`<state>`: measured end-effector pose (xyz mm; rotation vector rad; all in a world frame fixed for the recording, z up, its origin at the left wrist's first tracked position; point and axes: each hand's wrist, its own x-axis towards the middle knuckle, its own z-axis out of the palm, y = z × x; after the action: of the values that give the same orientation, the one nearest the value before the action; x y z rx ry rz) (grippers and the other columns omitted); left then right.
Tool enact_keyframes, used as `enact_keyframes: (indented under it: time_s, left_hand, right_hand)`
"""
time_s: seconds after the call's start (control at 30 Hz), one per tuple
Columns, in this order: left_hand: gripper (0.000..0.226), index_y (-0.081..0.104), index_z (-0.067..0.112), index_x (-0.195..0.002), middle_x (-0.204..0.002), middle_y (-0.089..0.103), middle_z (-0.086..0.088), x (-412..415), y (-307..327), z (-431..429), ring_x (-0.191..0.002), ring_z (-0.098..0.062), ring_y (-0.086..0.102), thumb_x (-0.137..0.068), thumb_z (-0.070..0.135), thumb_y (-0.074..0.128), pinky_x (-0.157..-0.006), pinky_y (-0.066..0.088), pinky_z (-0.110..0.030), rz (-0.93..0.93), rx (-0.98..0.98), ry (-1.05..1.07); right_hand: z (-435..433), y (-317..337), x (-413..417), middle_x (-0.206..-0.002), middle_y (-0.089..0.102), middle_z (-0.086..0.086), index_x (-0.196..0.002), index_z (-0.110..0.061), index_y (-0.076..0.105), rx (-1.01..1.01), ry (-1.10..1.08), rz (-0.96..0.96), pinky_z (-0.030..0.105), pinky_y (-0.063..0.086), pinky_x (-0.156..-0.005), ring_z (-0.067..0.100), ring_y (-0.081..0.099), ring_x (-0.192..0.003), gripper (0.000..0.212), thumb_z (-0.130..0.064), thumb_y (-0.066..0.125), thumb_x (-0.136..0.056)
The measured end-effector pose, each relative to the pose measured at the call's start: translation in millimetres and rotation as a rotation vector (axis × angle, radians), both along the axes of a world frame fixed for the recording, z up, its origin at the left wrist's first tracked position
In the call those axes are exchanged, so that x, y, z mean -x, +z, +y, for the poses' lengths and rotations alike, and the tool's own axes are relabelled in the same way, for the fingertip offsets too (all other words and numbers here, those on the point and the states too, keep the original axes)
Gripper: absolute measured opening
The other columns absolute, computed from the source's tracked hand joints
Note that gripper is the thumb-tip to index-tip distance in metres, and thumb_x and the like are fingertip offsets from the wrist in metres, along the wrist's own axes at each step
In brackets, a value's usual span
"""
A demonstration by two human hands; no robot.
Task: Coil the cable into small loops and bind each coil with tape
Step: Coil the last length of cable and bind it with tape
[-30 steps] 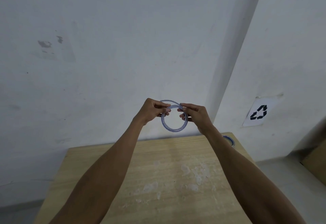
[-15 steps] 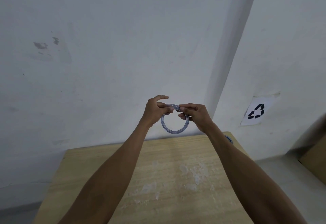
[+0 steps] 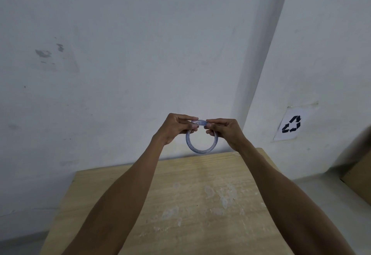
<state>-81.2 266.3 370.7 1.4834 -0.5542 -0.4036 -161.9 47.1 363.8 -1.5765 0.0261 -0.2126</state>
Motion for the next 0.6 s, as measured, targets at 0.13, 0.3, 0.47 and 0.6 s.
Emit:
enact_keyframes:
  time_s: [0.13,0.3,0.47,0.6]
  left_hand:
    - [0.028,0.074,-0.003,-0.116,-0.101,0.076,-0.027,3,-1,-3,-0.088,-0.030,0.075,-0.088,-0.005,0.074,-0.086,0.062,-0.035,-0.039,0.017,0.050]
    - [0.028,0.074,0.005,-0.118,-0.097,0.079,-0.019,4,-2,-8,-0.084,-0.030,0.078,-0.092,-0.004,0.071,-0.081,0.064,-0.038,-0.111,-0.009,0.103]
    - [0.033,0.072,0.001,-0.121,-0.096,0.078,-0.021,3,-1,-5,-0.090,-0.034,0.078,-0.089,-0.006,0.073,-0.088,0.063,-0.042,-0.136,0.010,0.110]
    - [0.039,0.069,0.002,-0.126,-0.102,0.078,-0.021,5,1,-7,-0.095,-0.034,0.077,-0.088,-0.004,0.076,-0.094,0.060,-0.043,-0.089,0.076,0.100]
  right_hand:
    - [1,5,0,-0.102,0.076,0.023,-0.114,0.000,0.074,-0.014,0.036,0.057,0.028,0.058,-0.075,0.027,0.074,-0.083,0.022,-0.011,0.069,-0.095]
    - [3,7,-3,-0.098,0.077,0.021,-0.110,-0.003,0.075,-0.001,-0.003,0.040,0.027,0.056,-0.072,0.026,0.073,-0.078,0.018,-0.010,0.069,-0.095]
    - [-3,12,-2,-0.098,0.076,0.026,-0.110,0.004,0.073,0.025,0.067,0.087,0.036,0.061,-0.081,0.035,0.075,-0.085,0.022,-0.002,0.074,-0.089]
    - [-2,16,-7,-0.094,0.076,0.024,-0.106,0.003,0.075,0.022,-0.011,0.019,0.035,0.061,-0.081,0.032,0.076,-0.081,0.019,0.002,0.074,-0.087]
